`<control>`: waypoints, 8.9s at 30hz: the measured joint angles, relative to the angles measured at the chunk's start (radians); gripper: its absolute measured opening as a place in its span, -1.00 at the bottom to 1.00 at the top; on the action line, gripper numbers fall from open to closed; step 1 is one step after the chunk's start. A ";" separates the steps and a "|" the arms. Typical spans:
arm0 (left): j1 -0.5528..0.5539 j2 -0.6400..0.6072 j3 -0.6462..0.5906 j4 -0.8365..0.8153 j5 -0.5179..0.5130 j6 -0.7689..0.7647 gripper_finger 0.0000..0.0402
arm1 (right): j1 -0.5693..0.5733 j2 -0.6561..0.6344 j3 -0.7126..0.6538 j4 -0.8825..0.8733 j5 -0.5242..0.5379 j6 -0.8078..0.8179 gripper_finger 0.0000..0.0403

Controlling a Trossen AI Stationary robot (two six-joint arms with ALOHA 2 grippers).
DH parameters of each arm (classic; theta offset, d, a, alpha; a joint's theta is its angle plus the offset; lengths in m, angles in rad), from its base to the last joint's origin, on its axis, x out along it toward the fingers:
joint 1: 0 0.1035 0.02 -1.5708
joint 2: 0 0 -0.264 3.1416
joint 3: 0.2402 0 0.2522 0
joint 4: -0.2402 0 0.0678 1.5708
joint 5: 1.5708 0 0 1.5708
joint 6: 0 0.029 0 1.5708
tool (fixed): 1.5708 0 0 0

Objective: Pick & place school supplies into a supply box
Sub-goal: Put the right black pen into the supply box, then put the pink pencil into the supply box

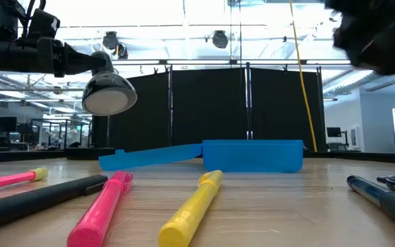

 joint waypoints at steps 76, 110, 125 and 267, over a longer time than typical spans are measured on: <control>0.000 0.000 0.000 0.002 0.002 -0.014 -0.82 | -0.154 -0.434 -0.200 0.142 0.501 -0.483 -0.91; 0.000 0.000 0.000 0.001 0.002 -0.011 -0.82 | -0.764 -0.437 -0.548 0.517 0.105 -0.803 -0.91; 0.000 0.000 0.000 0.001 0.002 0.005 -0.82 | -0.791 -0.437 -0.588 0.549 0.026 -0.799 -0.91; -0.928 1.487 1.276 -1.361 -0.307 -2.115 -0.97 | -0.732 -1.632 -1.328 1.022 -0.451 -2.196 -1.00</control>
